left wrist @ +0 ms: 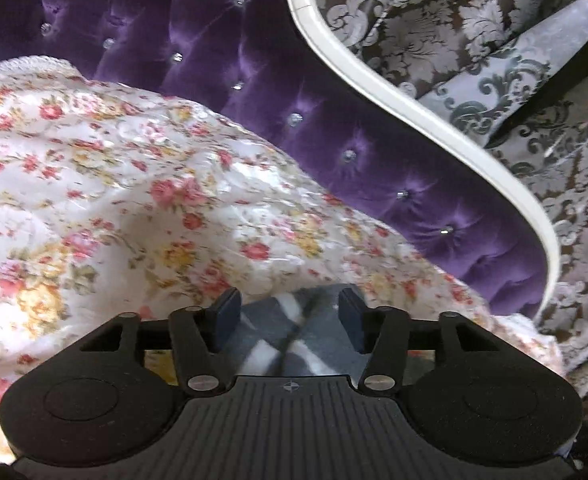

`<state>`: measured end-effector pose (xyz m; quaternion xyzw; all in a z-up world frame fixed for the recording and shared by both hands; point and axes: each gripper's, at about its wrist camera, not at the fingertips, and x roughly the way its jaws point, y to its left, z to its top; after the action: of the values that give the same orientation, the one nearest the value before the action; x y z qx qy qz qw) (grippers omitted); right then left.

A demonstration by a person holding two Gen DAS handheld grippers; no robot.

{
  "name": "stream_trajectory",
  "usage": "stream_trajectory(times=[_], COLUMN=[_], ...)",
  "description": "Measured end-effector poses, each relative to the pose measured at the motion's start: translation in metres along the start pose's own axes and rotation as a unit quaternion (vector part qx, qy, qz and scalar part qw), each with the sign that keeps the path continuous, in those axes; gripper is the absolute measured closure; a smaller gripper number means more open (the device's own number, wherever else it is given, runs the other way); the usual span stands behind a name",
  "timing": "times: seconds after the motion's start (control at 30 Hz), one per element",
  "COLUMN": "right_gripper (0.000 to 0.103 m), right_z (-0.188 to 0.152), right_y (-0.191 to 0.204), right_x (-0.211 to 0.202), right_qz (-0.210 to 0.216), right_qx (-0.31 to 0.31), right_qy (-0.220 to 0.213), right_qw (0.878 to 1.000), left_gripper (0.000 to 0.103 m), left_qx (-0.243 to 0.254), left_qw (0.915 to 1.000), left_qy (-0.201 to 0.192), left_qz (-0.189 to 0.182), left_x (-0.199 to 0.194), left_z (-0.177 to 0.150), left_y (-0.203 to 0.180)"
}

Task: Fold small clothes
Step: 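Open both tools to release the hem onto the cardigan, then move the right tool to the folded cardigan's edge and close on it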

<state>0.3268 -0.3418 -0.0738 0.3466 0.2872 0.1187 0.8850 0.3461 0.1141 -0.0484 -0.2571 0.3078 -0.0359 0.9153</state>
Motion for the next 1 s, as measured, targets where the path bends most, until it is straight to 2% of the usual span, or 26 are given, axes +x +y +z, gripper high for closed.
stream_trajectory(times=[0.13,0.2,0.27,0.37,0.5,0.67,0.77,0.8,0.9,1.0], right_gripper=[0.042,0.042,0.041,0.032,0.027,0.017,0.013,0.011,0.009,0.009], right_z=[0.005,0.006,0.005,-0.001,-0.009,-0.014,-0.016,-0.017,-0.021,-0.025], right_y=[0.012,0.021,0.031,0.045,0.056,0.062,0.061,0.061,0.059,0.057], right_x=[-0.013,-0.015,-0.015,-0.013,-0.011,-0.011,-0.011,-0.009,-0.003,0.003], right_qz=[-0.008,-0.012,-0.023,-0.041,-0.056,-0.08,-0.09,-0.094,-0.108,-0.123], right_qx=[-0.036,-0.059,-0.093,-0.151,-0.195,-0.234,-0.249,-0.253,-0.263,-0.279], right_qy=[-0.015,-0.015,-0.012,-0.002,0.019,0.04,0.053,0.058,0.08,0.095], right_qw=[0.999,0.998,0.995,0.988,0.979,0.968,0.963,0.961,0.955,0.948], left_gripper=[0.04,0.032,0.03,0.027,0.021,0.019,0.012,0.008,0.008,0.007], left_qx=[0.035,0.069,0.113,0.18,0.236,0.284,0.308,0.311,0.317,0.312], left_qw=[0.9992,0.9973,0.9934,0.9836,0.9715,0.9579,0.95,0.9487,0.9446,0.9441], left_qy=[-0.019,-0.023,-0.019,-0.008,0.007,0.03,0.042,0.047,0.063,0.075], left_qz=[0.006,0.007,0.013,0.011,0.012,0.028,0.033,0.036,0.057,0.077], left_x=[-0.018,-0.028,-0.037,-0.046,-0.046,-0.036,-0.028,-0.025,-0.01,0.006], left_z=[0.002,-0.001,-0.007,-0.023,-0.048,-0.076,-0.091,-0.094,-0.099,-0.098], left_y=[-0.013,-0.027,-0.045,-0.075,-0.104,-0.125,-0.131,-0.132,-0.132,-0.128])
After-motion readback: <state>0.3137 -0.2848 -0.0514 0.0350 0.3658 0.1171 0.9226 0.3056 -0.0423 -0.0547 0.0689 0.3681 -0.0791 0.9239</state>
